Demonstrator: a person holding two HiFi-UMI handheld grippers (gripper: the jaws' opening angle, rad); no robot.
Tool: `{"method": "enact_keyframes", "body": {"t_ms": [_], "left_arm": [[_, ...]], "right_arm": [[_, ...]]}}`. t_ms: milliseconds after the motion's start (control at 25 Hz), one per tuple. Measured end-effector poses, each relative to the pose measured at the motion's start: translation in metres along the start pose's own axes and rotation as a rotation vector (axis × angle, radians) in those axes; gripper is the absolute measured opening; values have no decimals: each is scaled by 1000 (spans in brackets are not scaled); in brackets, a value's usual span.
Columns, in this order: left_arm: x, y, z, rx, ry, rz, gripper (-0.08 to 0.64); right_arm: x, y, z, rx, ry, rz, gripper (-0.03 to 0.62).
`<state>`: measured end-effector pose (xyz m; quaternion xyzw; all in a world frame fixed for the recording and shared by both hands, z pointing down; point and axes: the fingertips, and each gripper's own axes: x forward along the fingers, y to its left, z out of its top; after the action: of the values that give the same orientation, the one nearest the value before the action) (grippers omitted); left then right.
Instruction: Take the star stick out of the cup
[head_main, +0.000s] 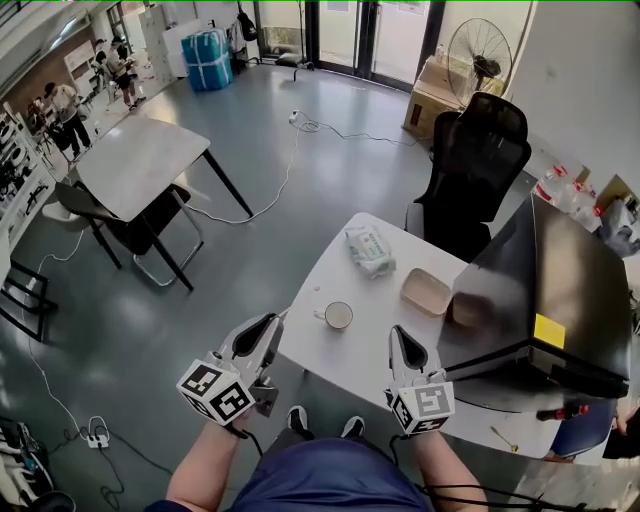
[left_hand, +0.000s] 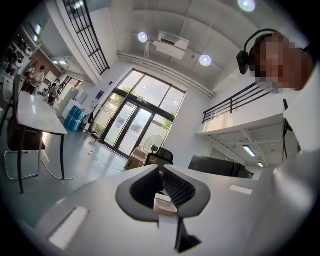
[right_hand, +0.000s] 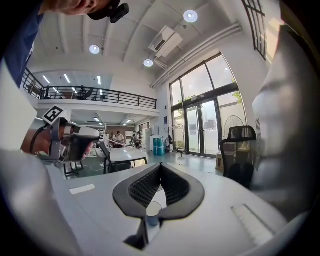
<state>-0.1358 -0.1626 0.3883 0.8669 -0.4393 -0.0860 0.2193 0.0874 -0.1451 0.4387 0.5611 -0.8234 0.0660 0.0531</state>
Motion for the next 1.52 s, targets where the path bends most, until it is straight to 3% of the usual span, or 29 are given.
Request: {"method": "enact_keyframes", "body": {"t_ms": [200,400,760,1200,1520], "left_arm": [[-11,3,18,-35,-49,-29,28],[-21,12,28,-199,-106,-84,28],[-18,28,31,-347,-153,-104,28],[-23,36,28,-374,-149,-91,28],[-25,54,19,-369,-140,-51,28]], "right_arm": [[10,4,6,13,-17,9,6],[16,6,7,15,-12,10,7],[18,-2,6,20,-7,-7,7],[14,-6,5,38,0,-29,7],[13,-1,12,-2,0,-20,7]]}}
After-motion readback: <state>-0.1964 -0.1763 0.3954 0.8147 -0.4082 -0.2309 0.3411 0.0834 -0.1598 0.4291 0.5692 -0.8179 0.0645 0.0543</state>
